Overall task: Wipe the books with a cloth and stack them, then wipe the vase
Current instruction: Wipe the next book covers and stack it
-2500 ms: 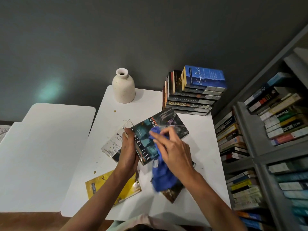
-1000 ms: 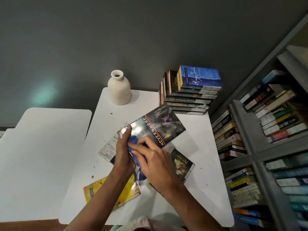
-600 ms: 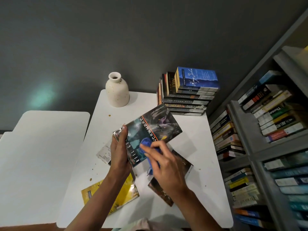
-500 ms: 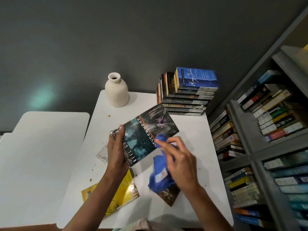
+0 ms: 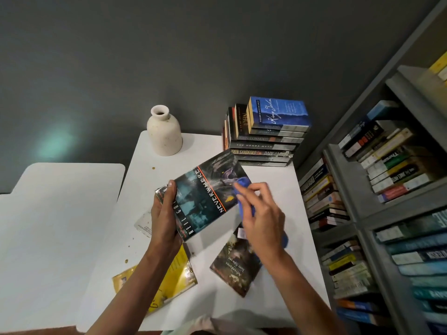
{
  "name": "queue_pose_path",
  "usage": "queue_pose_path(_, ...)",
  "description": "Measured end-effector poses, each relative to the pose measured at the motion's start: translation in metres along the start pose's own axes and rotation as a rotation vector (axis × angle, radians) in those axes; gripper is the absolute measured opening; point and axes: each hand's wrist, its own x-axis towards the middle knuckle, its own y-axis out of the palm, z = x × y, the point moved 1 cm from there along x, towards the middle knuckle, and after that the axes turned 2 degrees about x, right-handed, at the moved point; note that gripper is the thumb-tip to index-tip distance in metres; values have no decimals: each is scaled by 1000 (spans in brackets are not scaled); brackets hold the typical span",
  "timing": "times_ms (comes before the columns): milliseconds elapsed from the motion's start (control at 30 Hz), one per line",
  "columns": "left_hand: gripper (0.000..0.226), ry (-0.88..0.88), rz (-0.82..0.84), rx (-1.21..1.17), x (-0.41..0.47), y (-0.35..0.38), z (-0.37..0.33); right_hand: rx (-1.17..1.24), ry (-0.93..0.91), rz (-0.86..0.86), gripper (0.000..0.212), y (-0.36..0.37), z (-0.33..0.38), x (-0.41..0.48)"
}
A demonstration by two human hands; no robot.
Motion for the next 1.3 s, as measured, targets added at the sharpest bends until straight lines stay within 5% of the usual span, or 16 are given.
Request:
queue_pose_path(133, 52, 2, -1, 2, -3, 4, 2, 46, -203, 140, 29, 10, 24, -26)
queue_pose_path(300, 44, 30, -15, 31, -2, -3, 0, -11, 39, -37, 26, -7, -13, 1)
queue_pose_path(467, 49, 8, -31, 30, -7, 5, -1, 89, -150, 123, 28, 9, 17, -20)
queue_pose_path(633, 25, 31, -27, 90, -6, -1, -5, 25, 13, -61, 26, -8, -15, 7)
queue_pose_path(833, 34, 37, -7, 109, -9, 5, -8, 47, -164, 83, 29, 0, 13, -10)
queue_pose_path(1000, 30, 17, -2, 128, -12, 2, -10, 6, 3, -78, 25, -11, -10, 15)
queue_pose_path(1167, 37, 12, 7, 152, -12, 6, -16, 42, -150, 68, 29, -4, 10, -6)
queue_pose_path(1300, 54, -3, 28, 167, -12, 6, -17, 20, -51, -44, 25, -12, -2, 24)
